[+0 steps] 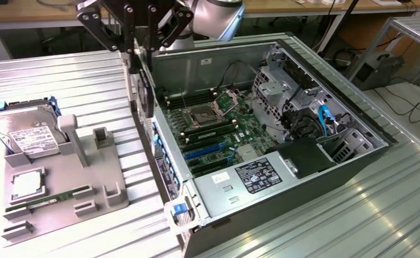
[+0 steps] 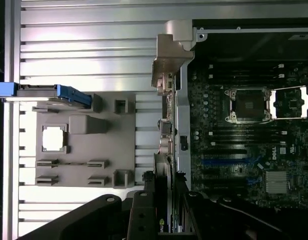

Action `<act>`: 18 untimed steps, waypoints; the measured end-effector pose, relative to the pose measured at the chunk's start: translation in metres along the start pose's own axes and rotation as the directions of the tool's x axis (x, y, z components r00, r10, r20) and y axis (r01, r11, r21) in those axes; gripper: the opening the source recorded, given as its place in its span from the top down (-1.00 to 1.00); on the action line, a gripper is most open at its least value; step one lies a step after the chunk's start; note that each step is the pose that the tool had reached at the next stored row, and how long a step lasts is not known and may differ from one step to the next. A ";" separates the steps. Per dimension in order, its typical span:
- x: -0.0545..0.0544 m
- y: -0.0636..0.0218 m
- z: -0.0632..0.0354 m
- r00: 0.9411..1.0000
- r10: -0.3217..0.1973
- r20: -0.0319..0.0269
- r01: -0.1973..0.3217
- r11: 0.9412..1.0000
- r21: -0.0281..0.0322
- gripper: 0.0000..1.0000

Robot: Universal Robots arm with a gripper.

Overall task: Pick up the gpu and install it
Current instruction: 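Pick up the gpu and move the gpu toward the slot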

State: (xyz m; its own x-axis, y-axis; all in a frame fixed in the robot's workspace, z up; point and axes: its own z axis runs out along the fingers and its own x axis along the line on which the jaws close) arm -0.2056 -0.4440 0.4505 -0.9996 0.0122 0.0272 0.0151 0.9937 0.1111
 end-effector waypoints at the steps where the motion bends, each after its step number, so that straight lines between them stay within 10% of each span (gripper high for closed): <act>1: -0.005 0.0001 -0.0001 1.000 0.000 -0.004 0.000 1.000 -0.004 0.47; 8: -0.044 0.0006 -0.0011 0.999 0.003 -0.032 -0.003 1.000 -0.025 0.47; 18: -0.096 0.0004 0.0031 0.999 0.002 -0.034 -0.003 1.000 -0.031 0.47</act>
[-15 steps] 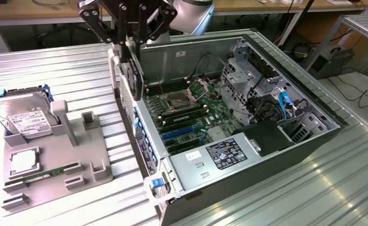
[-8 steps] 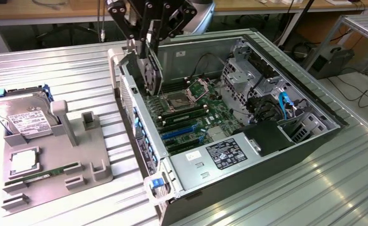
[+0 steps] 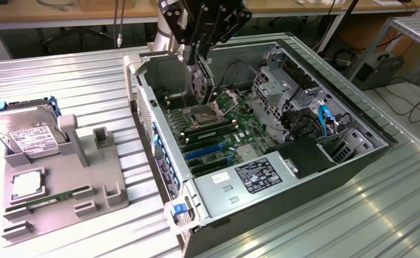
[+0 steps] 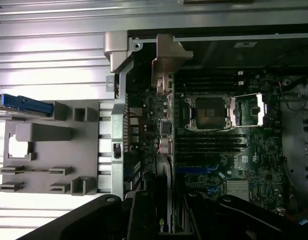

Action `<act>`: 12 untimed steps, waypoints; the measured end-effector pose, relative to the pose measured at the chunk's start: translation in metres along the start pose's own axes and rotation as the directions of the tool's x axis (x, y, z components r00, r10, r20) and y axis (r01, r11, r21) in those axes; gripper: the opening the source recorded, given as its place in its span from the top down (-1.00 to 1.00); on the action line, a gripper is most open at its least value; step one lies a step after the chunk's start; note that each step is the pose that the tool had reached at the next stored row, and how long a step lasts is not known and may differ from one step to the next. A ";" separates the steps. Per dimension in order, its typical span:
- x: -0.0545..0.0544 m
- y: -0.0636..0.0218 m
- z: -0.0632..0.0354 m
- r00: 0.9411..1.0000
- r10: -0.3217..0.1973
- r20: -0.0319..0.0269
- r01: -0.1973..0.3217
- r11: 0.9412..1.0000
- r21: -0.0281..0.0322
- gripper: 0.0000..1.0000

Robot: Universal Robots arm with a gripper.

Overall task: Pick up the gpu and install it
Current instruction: 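Pick up the gpu and move the gpu toward the slot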

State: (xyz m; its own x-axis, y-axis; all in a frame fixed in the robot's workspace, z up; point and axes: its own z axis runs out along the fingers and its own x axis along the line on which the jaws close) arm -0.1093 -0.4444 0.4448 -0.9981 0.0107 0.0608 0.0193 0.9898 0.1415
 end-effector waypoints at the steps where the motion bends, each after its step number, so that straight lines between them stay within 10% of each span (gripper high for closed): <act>1: -0.005 -0.0003 0.0011 1.000 0.000 0.000 0.000 1.000 0.000 0.47; 12: -0.063 -0.0056 0.0146 1.000 0.000 0.001 0.000 1.000 0.000 0.47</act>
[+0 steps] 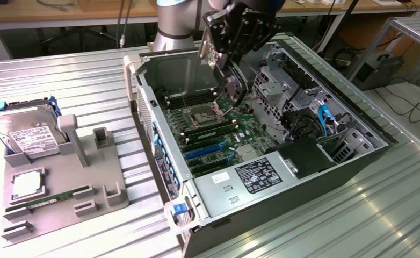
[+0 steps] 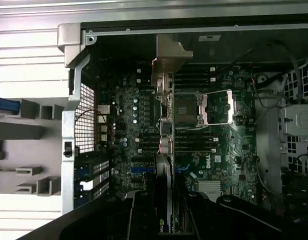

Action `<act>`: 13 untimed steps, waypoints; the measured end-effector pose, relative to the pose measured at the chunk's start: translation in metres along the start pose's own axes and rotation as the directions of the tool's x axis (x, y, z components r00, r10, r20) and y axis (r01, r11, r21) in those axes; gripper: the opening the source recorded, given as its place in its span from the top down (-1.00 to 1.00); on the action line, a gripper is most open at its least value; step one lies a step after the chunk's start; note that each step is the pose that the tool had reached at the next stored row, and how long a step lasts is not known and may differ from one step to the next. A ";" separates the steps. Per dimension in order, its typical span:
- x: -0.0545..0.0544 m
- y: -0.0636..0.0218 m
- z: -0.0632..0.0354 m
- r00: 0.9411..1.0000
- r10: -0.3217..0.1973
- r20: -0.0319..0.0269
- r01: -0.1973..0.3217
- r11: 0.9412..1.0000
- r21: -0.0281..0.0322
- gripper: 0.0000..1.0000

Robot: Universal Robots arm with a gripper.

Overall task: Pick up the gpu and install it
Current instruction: 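Pick up the gpu and move the gpu toward the slot, then insert the gpu into the slot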

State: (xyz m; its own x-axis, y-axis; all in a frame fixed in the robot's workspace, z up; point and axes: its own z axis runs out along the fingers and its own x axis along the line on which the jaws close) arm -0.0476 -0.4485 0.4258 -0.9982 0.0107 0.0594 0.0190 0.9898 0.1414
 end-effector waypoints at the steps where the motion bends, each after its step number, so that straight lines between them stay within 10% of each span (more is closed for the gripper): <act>1: -0.005 -0.0008 0.0011 1.000 0.000 0.000 0.000 1.000 0.000 0.47; 13: -0.023 -0.0039 0.0056 1.000 -0.001 0.007 0.001 1.000 0.004 0.47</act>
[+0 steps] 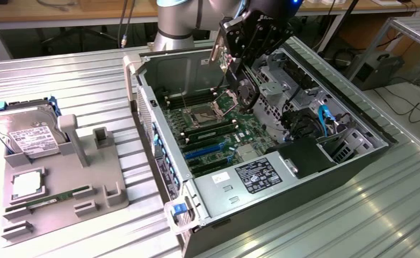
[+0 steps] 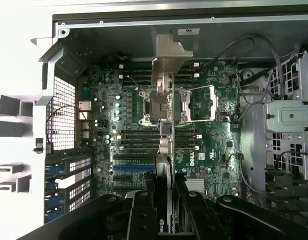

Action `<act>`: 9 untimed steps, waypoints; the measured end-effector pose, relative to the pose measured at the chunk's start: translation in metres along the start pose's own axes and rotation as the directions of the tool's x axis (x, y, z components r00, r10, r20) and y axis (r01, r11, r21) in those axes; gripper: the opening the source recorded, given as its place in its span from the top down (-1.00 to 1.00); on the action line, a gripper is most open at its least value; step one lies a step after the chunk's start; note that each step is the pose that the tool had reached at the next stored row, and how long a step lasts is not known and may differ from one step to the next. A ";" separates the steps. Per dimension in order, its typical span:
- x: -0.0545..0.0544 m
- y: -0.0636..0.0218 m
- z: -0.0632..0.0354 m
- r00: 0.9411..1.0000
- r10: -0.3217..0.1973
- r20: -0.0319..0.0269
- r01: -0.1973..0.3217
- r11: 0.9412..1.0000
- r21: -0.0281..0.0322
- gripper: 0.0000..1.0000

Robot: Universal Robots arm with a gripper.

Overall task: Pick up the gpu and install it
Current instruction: 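Insert the gpu into the slot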

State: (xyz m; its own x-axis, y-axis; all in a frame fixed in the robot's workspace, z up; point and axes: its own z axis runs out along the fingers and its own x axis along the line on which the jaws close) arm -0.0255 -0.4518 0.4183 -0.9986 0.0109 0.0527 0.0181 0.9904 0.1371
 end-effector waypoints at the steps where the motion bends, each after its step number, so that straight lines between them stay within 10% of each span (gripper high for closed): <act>1: 0.000 0.0000 0.0000 1.000 0.000 0.000 0.000 1.000 0.000 0.47; 9: 0.000 0.0000 0.0001 1.000 -0.004 0.001 0.004 1.000 0.000 0.47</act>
State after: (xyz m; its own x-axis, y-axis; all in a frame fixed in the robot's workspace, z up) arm -0.0255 -0.4518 0.4182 -0.9986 0.0072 0.0515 0.0142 0.9905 0.1371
